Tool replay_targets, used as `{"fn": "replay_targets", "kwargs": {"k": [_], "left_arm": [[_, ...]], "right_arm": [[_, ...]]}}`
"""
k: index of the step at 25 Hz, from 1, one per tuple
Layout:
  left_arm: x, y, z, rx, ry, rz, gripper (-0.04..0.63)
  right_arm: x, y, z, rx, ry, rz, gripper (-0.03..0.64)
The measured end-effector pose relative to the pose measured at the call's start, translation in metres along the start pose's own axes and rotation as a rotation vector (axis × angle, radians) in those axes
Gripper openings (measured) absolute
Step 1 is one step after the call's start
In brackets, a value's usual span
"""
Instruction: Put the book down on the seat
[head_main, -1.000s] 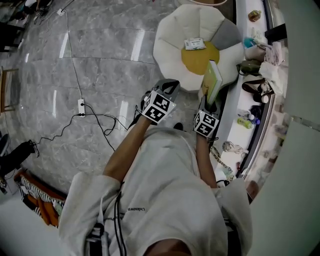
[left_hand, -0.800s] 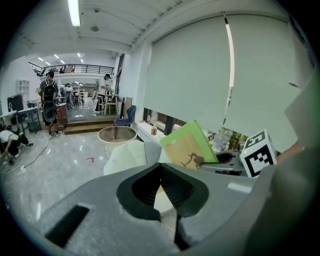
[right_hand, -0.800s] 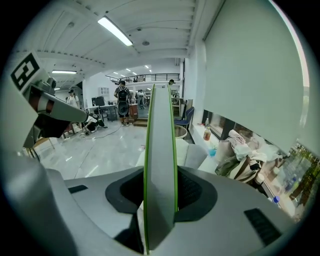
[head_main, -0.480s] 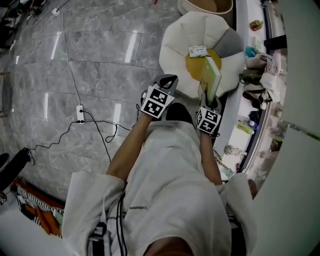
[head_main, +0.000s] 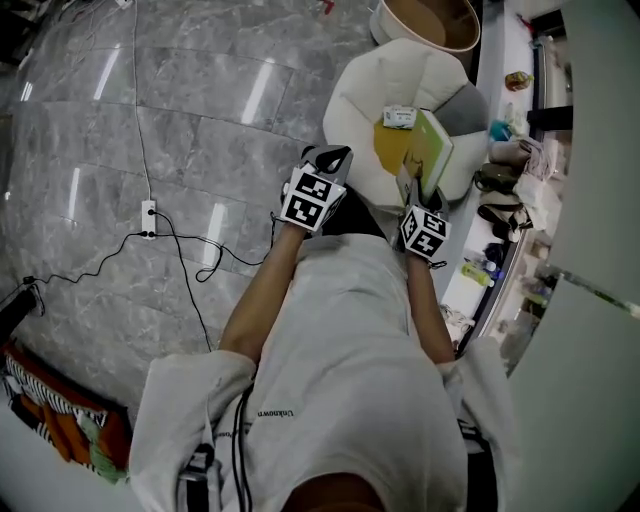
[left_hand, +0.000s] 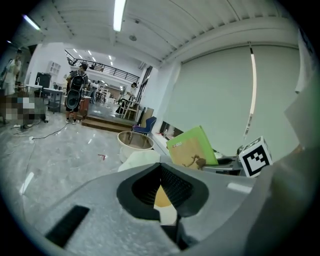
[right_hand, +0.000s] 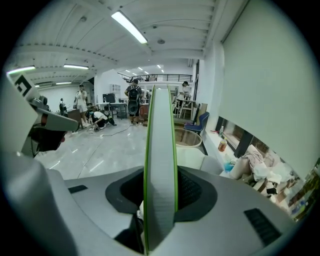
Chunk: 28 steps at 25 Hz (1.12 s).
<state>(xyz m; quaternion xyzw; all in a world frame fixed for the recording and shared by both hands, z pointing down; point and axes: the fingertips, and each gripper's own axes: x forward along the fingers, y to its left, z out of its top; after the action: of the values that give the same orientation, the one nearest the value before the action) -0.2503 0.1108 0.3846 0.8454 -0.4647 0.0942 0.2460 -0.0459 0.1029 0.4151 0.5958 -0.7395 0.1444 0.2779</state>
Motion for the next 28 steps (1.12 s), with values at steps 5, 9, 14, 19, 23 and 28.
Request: {"fn": "replay_targets", "kwargs": {"k": [5, 9, 14, 19, 23, 28], "left_arm": [[-0.005, 0.015, 0.009, -0.025, -0.006, 0.023, 0.008], [0.005, 0.021, 0.014, -0.013, 0.008, 0.017, 0.008], [0.031, 0.036, 0.005, 0.021, 0.088, -0.01, 0.008], [0.071, 0.051, 0.037, 0.069, 0.114, -0.092, 0.008], [0.113, 0.058, 0.074, 0.127, 0.146, -0.164, 0.008], [0.167, 0.067, 0.103, 0.208, 0.199, -0.257, 0.008]], "right_arm": [[0.011, 0.011, 0.013, -0.021, -0.011, 0.017, 0.135], [0.025, 0.015, 0.014, -0.017, 0.0, 0.029, 0.135], [0.049, 0.008, 0.01, 0.025, 0.017, 0.006, 0.135], [0.089, -0.006, 0.013, 0.149, 0.031, -0.053, 0.135], [0.116, -0.026, 0.037, 0.244, 0.027, -0.111, 0.135], [0.151, -0.053, 0.062, 0.354, 0.0, -0.2, 0.136]]}}
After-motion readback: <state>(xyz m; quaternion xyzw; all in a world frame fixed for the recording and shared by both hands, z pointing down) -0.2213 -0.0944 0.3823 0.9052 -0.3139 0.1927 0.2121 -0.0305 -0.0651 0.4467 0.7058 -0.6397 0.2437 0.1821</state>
